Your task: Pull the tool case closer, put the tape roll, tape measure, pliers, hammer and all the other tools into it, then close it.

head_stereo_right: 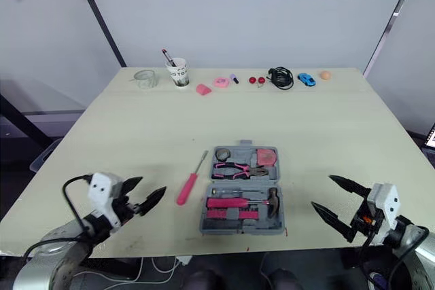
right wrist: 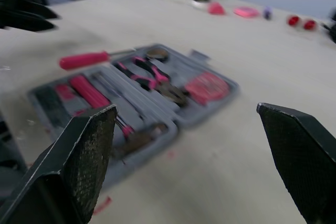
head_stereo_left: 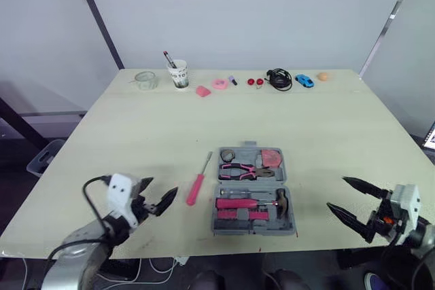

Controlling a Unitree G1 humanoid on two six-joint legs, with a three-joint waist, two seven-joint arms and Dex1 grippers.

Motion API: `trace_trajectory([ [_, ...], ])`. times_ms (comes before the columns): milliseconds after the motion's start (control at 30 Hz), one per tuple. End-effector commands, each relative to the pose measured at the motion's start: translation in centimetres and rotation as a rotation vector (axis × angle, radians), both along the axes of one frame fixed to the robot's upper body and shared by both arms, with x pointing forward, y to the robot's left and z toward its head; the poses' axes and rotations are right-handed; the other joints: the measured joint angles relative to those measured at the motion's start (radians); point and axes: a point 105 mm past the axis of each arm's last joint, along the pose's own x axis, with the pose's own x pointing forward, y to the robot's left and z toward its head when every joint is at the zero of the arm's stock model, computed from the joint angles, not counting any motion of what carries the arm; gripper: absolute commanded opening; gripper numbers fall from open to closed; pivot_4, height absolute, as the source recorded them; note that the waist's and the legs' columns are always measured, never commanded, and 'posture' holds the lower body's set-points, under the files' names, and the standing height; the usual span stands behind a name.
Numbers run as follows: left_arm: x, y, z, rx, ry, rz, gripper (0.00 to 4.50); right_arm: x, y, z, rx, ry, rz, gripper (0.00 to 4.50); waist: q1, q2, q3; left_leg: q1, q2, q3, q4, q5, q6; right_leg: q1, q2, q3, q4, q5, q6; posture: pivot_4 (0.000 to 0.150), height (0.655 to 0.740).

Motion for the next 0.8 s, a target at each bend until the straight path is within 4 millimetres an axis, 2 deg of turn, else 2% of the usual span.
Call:
trace_trajectory([
  [33,1.2,-1.4,0.5,0.009,0.011,0.001,4.48,0.2,1.5,1.7,-0.014,-0.053,0.095,4.50,0.000,0.000,0.001,0.000,0.000,0.000,0.000,0.000,0.000,0.000,0.000,0.000,0.000,0.000,0.000,0.150,0.7400],
  [167,2.6,-3.3,0.2,-0.021,0.055,0.023,4.48,0.8,3.0,2.9,-0.024,-0.078,0.166,4.50,-0.001,-0.001,0.001,0.000,-0.001,0.000,0.000,0.000,0.000,0.000,0.000,0.000,0.000,0.000,0.000,0.150,0.7400],
  [300,3.1,-5.5,-0.9,-0.017,0.125,0.012,4.48,0.6,4.0,3.3,-0.033,-0.077,0.220,4.50,0.000,-0.002,0.001,0.000,-0.004,0.000,0.000,0.000,0.000,0.001,0.001,0.000,0.000,0.000,0.000,0.150,0.7400],
  [500,3.6,-5.7,-2.2,0.024,0.168,0.032,4.48,0.3,4.8,3.9,-0.031,-0.075,0.273,4.50,-0.002,-0.003,0.002,0.000,-0.005,-0.001,0.000,0.000,0.000,0.001,0.001,0.000,0.000,0.000,0.000,0.150,0.7400],
  [800,5.3,-4.9,-3.1,0.093,0.210,0.078,4.48,0.5,4.9,3.9,-0.044,-0.079,0.280,4.50,0.000,-0.005,0.003,0.000,-0.006,-0.002,0.000,0.000,0.000,0.001,0.000,0.000,0.000,0.000,0.000,0.150,0.7400],
])
